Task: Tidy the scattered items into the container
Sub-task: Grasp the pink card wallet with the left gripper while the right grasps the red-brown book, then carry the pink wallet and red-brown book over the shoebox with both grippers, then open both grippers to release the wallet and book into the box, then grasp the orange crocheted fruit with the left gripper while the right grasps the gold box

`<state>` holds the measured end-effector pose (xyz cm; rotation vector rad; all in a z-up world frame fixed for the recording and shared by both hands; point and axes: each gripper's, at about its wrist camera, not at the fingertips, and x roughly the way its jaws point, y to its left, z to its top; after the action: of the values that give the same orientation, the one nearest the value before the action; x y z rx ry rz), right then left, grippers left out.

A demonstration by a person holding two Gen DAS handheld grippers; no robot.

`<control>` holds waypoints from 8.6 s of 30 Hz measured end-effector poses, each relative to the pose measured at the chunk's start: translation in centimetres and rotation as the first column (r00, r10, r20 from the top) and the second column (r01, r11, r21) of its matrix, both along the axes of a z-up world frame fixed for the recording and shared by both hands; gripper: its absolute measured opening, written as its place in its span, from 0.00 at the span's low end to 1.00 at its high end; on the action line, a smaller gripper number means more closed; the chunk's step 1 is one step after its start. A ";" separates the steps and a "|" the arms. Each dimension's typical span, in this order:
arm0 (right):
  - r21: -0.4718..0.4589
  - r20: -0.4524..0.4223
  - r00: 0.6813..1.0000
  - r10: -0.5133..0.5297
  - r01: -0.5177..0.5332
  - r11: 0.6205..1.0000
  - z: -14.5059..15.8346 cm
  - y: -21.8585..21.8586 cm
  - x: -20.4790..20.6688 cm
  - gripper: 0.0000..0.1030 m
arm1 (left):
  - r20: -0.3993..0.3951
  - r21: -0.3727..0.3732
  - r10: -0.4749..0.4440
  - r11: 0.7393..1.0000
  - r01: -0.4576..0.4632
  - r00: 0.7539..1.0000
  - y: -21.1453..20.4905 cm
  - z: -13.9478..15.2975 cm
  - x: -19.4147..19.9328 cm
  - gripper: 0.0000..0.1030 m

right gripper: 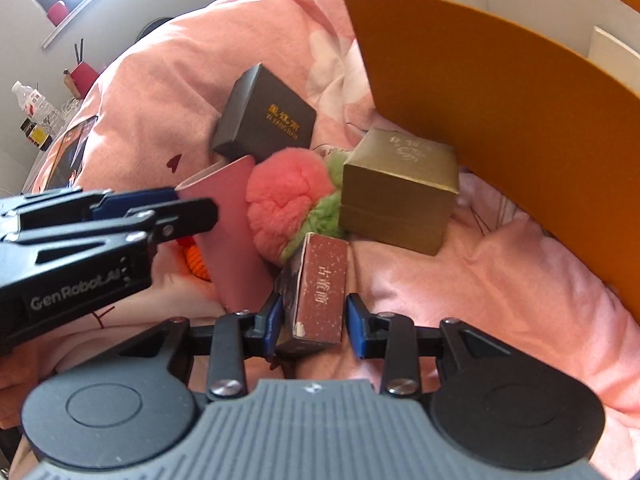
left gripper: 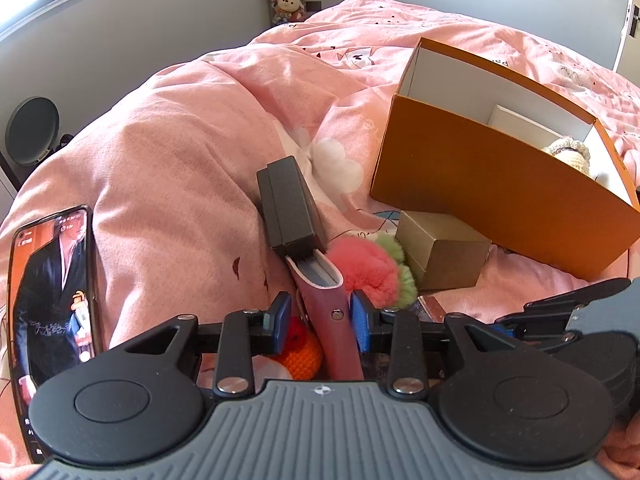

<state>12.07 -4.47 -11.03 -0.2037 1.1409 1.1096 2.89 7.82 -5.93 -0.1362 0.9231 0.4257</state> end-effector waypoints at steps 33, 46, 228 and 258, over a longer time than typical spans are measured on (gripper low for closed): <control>0.165 0.122 0.981 -0.150 0.129 0.978 9.1 -7.9 -0.7 0.25 | 0.155 -0.109 -0.189 0.972 0.207 0.970 -1.8 6.7 -0.9 0.20; 0.296 0.227 0.912 -0.342 0.270 0.916 14.6 -10.9 3.6 0.25 | 0.342 -0.044 -0.281 0.949 0.313 0.897 -2.9 12.0 4.5 0.20; 0.049 0.149 0.895 -0.421 0.419 0.907 4.1 -4.3 3.4 0.61 | -0.050 -0.075 -0.213 0.975 0.209 0.976 1.5 -0.8 0.6 0.63; 0.025 0.016 0.956 -0.294 0.294 0.956 0.6 0.3 5.7 0.68 | -0.169 -0.025 -0.111 0.994 0.109 0.979 1.5 -6.0 1.8 0.65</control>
<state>17.73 -4.22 -10.43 -0.0241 1.1002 0.8538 4.72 9.33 -11.88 -0.0628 1.0970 0.3311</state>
